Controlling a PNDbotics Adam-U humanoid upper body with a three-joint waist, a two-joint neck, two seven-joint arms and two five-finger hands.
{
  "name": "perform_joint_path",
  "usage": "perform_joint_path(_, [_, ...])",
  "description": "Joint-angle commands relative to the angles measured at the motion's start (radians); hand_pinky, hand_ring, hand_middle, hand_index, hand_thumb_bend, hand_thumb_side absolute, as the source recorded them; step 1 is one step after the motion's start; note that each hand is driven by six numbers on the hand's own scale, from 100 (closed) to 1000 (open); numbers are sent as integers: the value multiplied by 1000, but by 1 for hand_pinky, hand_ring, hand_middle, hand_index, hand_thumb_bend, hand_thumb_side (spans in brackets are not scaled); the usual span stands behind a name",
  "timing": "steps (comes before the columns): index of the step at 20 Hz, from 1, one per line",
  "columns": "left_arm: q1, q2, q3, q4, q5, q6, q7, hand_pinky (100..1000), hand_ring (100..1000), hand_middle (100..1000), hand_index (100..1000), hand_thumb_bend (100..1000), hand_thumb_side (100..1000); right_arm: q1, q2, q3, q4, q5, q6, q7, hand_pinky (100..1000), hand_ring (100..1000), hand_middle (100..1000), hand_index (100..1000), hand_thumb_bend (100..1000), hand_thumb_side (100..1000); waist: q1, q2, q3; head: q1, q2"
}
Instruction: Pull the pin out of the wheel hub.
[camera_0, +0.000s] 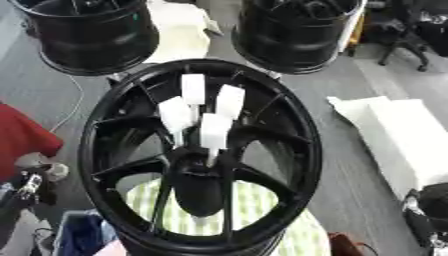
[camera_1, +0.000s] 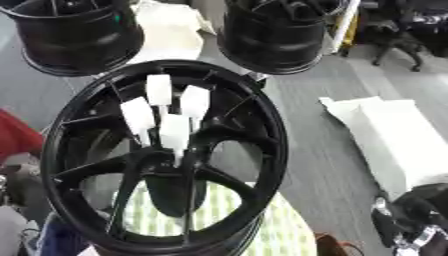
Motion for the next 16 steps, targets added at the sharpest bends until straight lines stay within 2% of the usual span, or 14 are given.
perform_joint_path(1, [-61, 80, 16, -78, 47, -15, 7, 527, 497, 493, 819, 100, 629, -2, -14, -6, -11, -2, -4, -1, 297, 487, 763, 715, 448, 210, 5, -11, 0, -5, 5])
perform_joint_path(4, [-141, 164, 6, -108, 122, -39, 25, 531, 501, 497, 818, 100, 594, 0, -16, -7, -11, 0, -4, -1, 297, 487, 763, 715, 448, 210, 9, -13, -2, -9, 5])
perform_joint_path(8, [-266, 306, -68, -77, 231, -109, 8, 549, 520, 517, 820, 100, 548, 3, -19, -5, -12, 2, -4, -1, 297, 487, 763, 715, 448, 211, 16, -15, -8, -11, 5])
perform_joint_path(12, [-386, 422, -193, -2, 284, -244, -99, 592, 571, 564, 827, 100, 526, 3, -22, -1, -12, 4, -3, -1, 297, 487, 763, 715, 448, 211, 22, -17, -17, -9, 6])
perform_joint_path(16, [-510, 501, -344, 91, 272, -443, -280, 647, 627, 623, 843, 100, 518, 3, -27, 3, -11, 7, -3, 1, 297, 487, 763, 715, 448, 211, 28, -19, -25, -5, 8])
